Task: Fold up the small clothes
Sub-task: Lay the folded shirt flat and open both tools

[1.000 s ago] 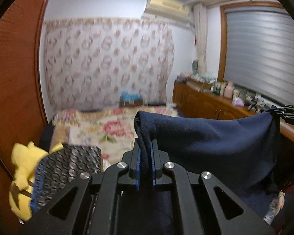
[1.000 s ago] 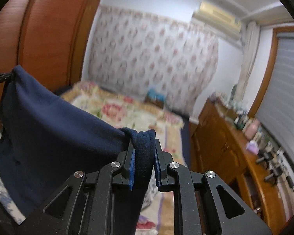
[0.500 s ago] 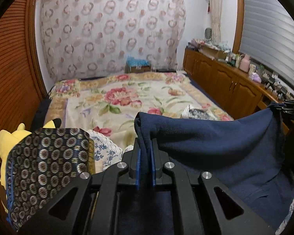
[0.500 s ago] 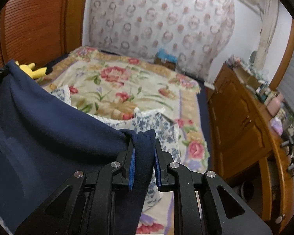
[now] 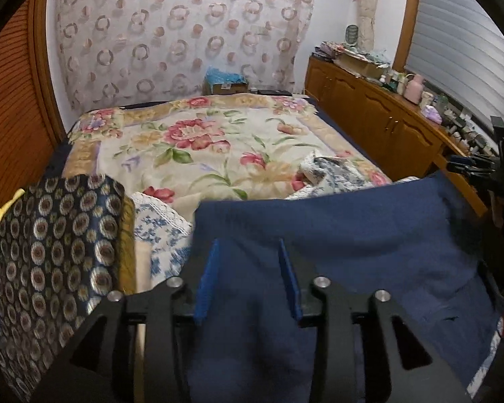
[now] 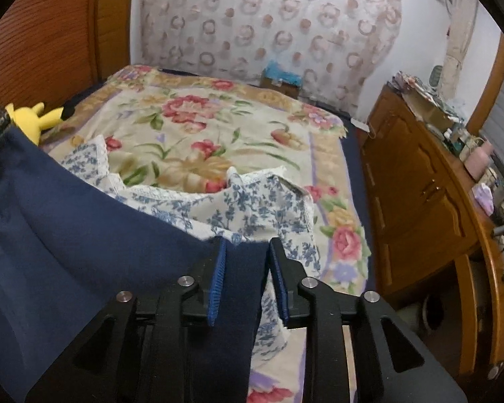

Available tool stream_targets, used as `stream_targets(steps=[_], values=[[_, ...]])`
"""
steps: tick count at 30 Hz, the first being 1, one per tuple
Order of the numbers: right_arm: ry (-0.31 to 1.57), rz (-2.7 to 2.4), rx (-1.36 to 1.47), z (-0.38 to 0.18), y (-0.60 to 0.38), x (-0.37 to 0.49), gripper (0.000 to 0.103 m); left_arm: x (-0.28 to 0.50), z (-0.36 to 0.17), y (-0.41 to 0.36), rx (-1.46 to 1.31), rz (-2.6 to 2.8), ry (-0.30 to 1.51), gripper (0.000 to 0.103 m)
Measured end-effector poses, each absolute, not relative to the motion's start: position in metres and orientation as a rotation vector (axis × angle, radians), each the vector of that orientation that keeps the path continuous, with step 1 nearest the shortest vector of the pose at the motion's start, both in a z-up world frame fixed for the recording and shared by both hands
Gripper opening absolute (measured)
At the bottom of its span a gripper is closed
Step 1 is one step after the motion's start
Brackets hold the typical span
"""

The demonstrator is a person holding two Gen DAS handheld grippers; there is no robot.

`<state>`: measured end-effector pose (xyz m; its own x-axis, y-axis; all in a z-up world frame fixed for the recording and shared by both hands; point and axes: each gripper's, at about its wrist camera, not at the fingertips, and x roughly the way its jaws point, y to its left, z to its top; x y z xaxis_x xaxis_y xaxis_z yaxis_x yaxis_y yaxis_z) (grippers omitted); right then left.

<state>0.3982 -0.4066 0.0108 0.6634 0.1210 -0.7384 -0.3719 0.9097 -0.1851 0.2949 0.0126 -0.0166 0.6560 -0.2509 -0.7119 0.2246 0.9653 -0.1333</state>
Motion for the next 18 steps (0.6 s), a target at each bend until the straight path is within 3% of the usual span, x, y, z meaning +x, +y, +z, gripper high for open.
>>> stream_targets(steps=[3,5,18], values=[[0.785,0.316,-0.282,0.018,-0.408,0.384,0.050,0.276,-0.018,0.008,-0.018,-0.273,0.814,0.052],[0.778,0.334,-0.257,0.020,-0.408,0.365,0.059,0.263,-0.021,0.006,-0.012,-0.282,0.823,0.053],[0.896,0.292,-0.109,-0.027,-0.432,0.264,0.060,0.221,-0.053,-0.002,-0.014,-0.271,0.881,0.053]])
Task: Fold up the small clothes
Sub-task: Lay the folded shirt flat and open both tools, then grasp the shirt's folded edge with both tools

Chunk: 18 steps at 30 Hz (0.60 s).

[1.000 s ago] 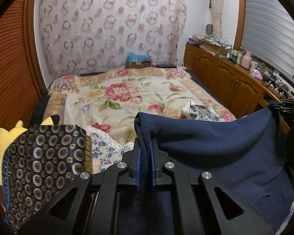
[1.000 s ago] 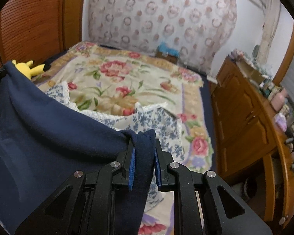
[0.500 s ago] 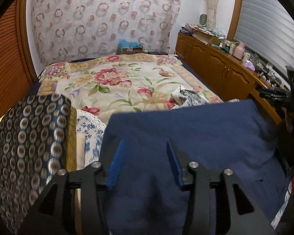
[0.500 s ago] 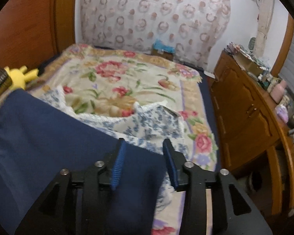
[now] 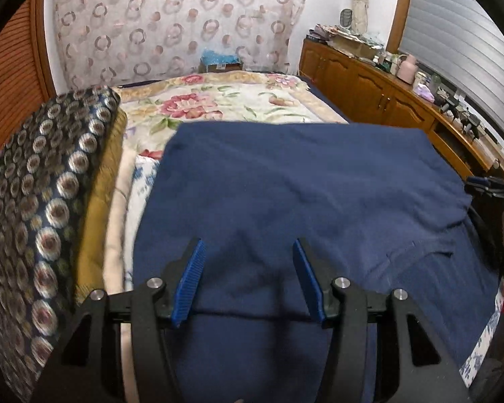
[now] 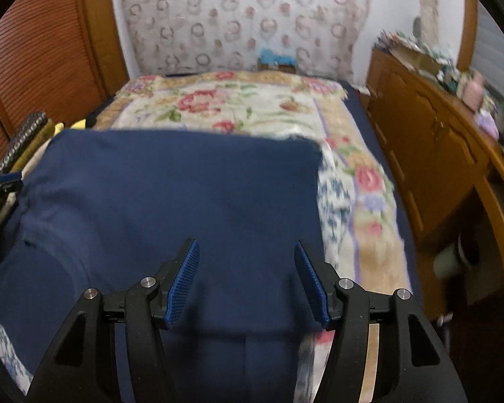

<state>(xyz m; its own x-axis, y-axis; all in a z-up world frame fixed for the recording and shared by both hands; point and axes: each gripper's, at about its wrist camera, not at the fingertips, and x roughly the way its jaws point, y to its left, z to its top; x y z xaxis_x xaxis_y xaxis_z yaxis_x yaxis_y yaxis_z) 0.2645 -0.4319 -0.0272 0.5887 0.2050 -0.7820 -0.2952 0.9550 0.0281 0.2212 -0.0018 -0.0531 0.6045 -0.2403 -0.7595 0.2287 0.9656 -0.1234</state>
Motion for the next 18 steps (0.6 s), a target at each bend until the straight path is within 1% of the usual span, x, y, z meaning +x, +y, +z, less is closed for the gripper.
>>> stream_targets(steps=[5,9,18], values=[[0.955,0.277,-0.075,-0.048,-0.438,0.240,0.060,0.211,-0.065,-0.008,-0.001,-0.276,0.916,0.053],[0.959,0.267,-0.042,-0.051,-0.442,0.232,0.060,0.206,-0.071,-0.009,0.014,-0.263,0.937,0.053],[0.933,0.239,-0.002,-0.053,-0.443,0.250,0.060,0.207,-0.080,-0.005,0.001,-0.181,0.941,0.053]])
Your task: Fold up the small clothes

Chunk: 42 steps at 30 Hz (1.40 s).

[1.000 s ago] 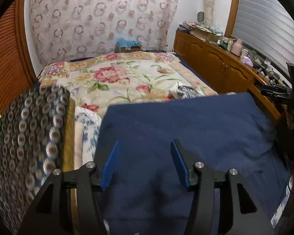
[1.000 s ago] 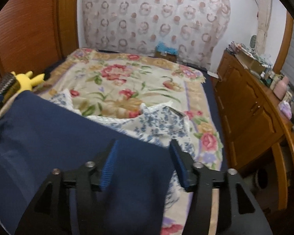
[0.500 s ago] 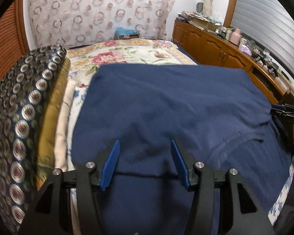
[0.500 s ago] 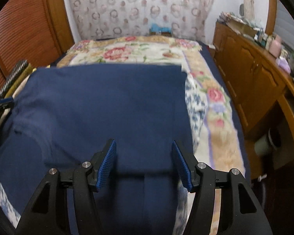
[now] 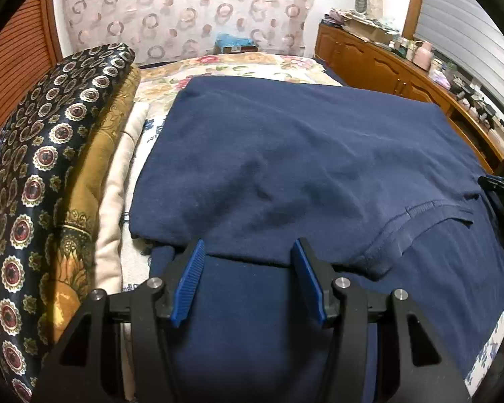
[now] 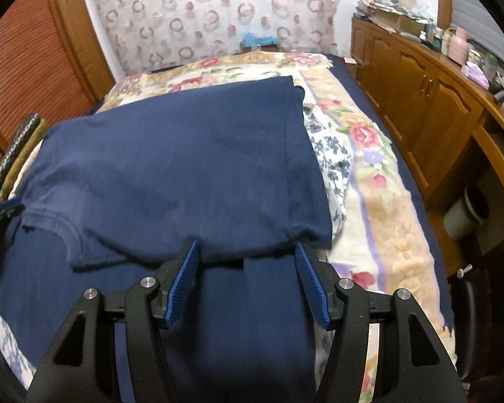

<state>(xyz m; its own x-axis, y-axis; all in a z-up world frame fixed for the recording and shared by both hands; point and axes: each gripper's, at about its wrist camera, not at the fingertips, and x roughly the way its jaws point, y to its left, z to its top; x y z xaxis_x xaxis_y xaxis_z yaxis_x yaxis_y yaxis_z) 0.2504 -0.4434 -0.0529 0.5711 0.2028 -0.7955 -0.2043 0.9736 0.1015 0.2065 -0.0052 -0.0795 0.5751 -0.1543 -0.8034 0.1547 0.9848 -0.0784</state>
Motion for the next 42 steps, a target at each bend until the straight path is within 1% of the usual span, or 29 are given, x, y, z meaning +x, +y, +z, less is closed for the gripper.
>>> stream_targets(steps=[7,8,9,11,12,14,15,17,19,20,21,23,29,36,41,42], values=[[0.900,0.218,-0.022,-0.055,-0.439,0.254,0.060,0.217,-0.081,0.002,-0.044,-0.163,0.949,0.053],[0.889,0.212,-0.023,-0.055,-0.440,0.253,0.056,0.220,-0.081,0.002,-0.039,-0.159,0.954,0.053],[0.882,0.207,-0.027,-0.055,-0.440,0.252,0.042,0.224,-0.080,0.001,-0.029,-0.152,0.956,0.053],[0.873,0.199,-0.046,-0.055,-0.438,0.251,0.030,0.229,-0.081,0.001,-0.017,-0.140,0.956,0.053],[0.869,0.202,-0.045,-0.055,-0.437,0.251,0.021,0.231,-0.082,-0.001,-0.011,-0.136,0.952,0.053],[0.860,0.209,-0.029,-0.054,-0.440,0.251,0.016,0.231,-0.083,-0.005,0.008,-0.129,0.948,0.053],[0.854,0.211,-0.027,-0.053,-0.438,0.252,0.012,0.231,-0.084,-0.007,0.025,-0.126,0.945,0.048],[0.826,0.211,-0.043,-0.049,-0.436,0.249,0.010,0.230,-0.084,-0.010,0.040,-0.143,0.939,0.036],[0.806,0.225,-0.046,-0.045,-0.433,0.247,0.009,0.230,-0.083,-0.012,0.059,-0.158,0.942,0.029],[0.803,0.247,-0.052,-0.043,-0.430,0.245,0.006,0.232,-0.081,-0.012,0.064,-0.164,0.943,0.018],[0.799,0.257,-0.063,-0.042,-0.426,0.246,0.006,0.232,-0.081,-0.012,0.065,-0.170,0.946,0.007],[0.781,0.284,-0.060,-0.037,-0.422,0.243,0.006,0.229,-0.081,-0.012,0.086,-0.174,0.943,0.001],[0.739,0.298,-0.053,-0.026,-0.422,0.243,0.005,0.218,-0.070,-0.008,0.082,-0.162,0.905,0.000],[0.740,0.292,-0.067,-0.027,-0.419,0.244,0.005,0.200,-0.063,-0.001,0.050,-0.145,0.873,0.000],[0.735,0.295,-0.058,-0.027,-0.420,0.244,0.005,0.193,-0.067,0.002,0.039,-0.137,0.908,0.000],[0.736,0.294,-0.060,-0.027,-0.420,0.244,0.005,0.193,-0.071,0.005,0.016,-0.139,0.936,0.002]])
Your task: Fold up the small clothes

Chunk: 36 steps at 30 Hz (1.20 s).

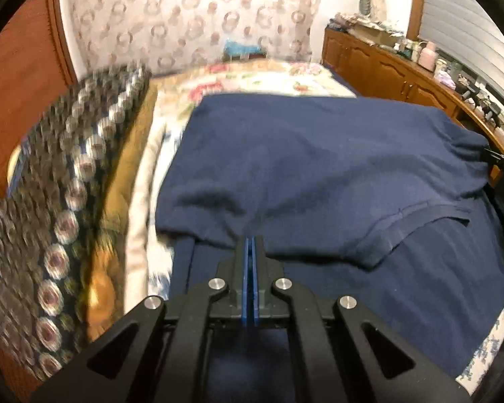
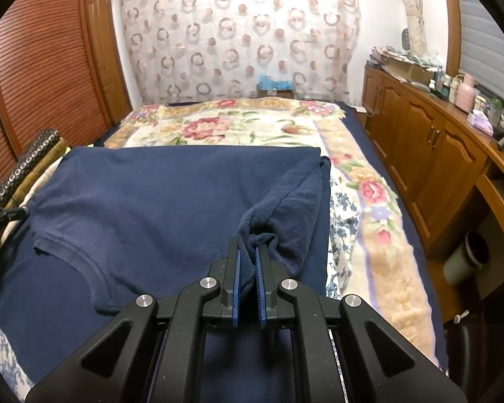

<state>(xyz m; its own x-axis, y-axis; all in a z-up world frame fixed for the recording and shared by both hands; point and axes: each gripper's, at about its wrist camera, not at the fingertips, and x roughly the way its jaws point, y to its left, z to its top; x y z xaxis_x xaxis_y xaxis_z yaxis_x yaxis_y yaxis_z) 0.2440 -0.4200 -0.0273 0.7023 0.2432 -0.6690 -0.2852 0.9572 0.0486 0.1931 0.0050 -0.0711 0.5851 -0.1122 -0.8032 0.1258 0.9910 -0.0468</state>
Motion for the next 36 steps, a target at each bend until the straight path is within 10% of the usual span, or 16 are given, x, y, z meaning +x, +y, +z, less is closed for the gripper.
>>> stream_targets(steps=[6,17,19,23,36], values=[[0.741,0.296,-0.057,-0.030,-0.420,0.243,0.005,0.196,-0.082,0.003,-0.052,-0.131,0.976,0.035],[0.740,0.291,-0.042,-0.035,-0.422,0.241,0.005,0.237,-0.083,0.010,-0.240,-0.102,0.947,0.044],[0.734,0.289,-0.037,-0.035,-0.424,0.239,0.005,0.239,-0.085,0.005,-0.219,-0.095,0.943,0.043],[0.711,0.284,-0.031,-0.031,-0.427,0.236,0.005,0.241,-0.086,0.001,-0.175,-0.084,0.908,0.001],[0.594,0.274,-0.051,0.010,-0.428,0.217,0.005,0.185,-0.015,0.003,-0.110,-0.130,0.656,0.000]])
